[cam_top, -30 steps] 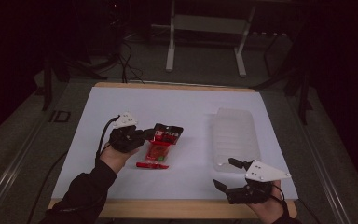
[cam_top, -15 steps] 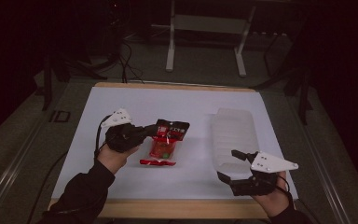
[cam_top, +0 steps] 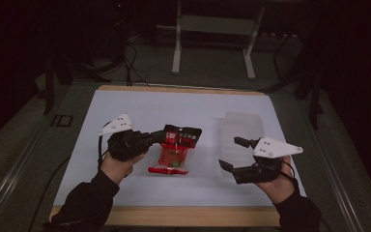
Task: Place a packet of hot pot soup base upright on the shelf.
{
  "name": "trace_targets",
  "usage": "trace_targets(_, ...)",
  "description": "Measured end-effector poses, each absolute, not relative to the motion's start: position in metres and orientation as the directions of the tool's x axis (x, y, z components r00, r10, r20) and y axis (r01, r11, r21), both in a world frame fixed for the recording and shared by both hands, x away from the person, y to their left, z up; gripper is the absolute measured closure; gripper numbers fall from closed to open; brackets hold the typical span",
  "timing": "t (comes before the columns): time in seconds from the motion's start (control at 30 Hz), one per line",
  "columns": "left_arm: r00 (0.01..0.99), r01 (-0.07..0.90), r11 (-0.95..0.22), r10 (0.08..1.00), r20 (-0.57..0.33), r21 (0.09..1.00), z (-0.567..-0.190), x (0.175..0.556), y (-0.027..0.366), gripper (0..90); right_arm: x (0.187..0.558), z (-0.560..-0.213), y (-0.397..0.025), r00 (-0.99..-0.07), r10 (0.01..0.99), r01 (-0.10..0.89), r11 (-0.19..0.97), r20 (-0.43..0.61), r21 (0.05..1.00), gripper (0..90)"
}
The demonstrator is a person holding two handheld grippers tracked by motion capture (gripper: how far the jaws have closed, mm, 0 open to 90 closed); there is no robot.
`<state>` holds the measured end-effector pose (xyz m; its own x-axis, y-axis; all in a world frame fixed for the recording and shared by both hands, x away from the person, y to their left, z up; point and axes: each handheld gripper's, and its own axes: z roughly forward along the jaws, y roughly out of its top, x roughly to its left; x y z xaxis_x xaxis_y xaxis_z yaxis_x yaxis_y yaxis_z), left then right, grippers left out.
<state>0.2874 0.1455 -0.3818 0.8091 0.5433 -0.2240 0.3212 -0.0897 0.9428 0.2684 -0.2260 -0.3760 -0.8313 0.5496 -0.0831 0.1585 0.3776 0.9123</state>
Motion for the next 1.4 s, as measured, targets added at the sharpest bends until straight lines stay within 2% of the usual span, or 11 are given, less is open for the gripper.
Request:
trace_targets(0.07, 0.814, 0.318, -0.089, 0.535, -0.224, 0.944, -0.383, 0.286, 0.144, 89.3, 0.273, -0.372, -0.221, -0.841, 0.535, 0.157, 0.382, -0.080, 0.911, 19.8)
trace_targets(0.5, 0.834, 0.317, -0.108, 0.504, -0.223, 0.942, -0.391, 0.282, 0.132, 89.3, 0.295, -0.361, -0.191, -0.898, 0.438, 0.164, 0.396, -0.029, 0.904, 20.0)
trace_targets(0.87, 0.842, 0.321, -0.094, 0.483, -0.239, 0.942, -0.396, 0.283, 0.125, 89.3, 0.307, -0.372, -0.170, -0.925, 0.380, 0.183, 0.428, 0.007, 0.885, 25.0)
trace_targets(1.0, 0.843, 0.310, -0.082, 0.483, -0.234, 0.947, -0.394, 0.282, 0.123, 89.3, 0.309, -0.377, -0.167, -0.929, 0.369, 0.183, 0.455, 0.002, 0.872, 35.1)
trace_targets(1.1, 0.848, 0.308, -0.086, 0.476, -0.233, 0.948, -0.392, 0.281, 0.121, 89.3, 0.311, -0.377, -0.166, -0.935, 0.355, 0.168, 0.474, -0.013, 0.864, 51.8)
trace_targets(1.13, 0.848, 0.308, -0.086, 0.476, -0.233, 0.948, -0.392, 0.281, 0.121, 89.3, 0.311, -0.377, -0.166, -0.935, 0.355, 0.168, 0.474, -0.013, 0.864, 51.8)
trace_targets(1.23, 0.852, 0.306, -0.094, 0.472, -0.228, 0.947, -0.392, 0.280, 0.118, 89.3, 0.311, -0.375, -0.165, -0.947, 0.319, 0.153, 0.518, -0.024, 0.842, 81.2)
trace_targets(1.27, 0.852, 0.307, -0.093, 0.471, -0.230, 0.947, -0.392, 0.280, 0.118, 89.3, 0.311, -0.375, -0.164, -0.951, 0.308, 0.151, 0.527, -0.022, 0.836, 85.9)
trace_targets(1.3, 0.850, 0.308, -0.097, 0.474, -0.228, 0.946, -0.393, 0.281, 0.117, 89.2, 0.311, -0.375, -0.163, -0.952, 0.307, 0.157, 0.532, -0.016, 0.832, 89.5)
trace_targets(1.4, 0.850, 0.313, -0.093, 0.472, -0.235, 0.945, -0.393, 0.282, 0.119, 89.2, 0.311, -0.374, -0.161, -0.951, 0.310, 0.162, 0.550, -0.020, 0.819, 90.0)
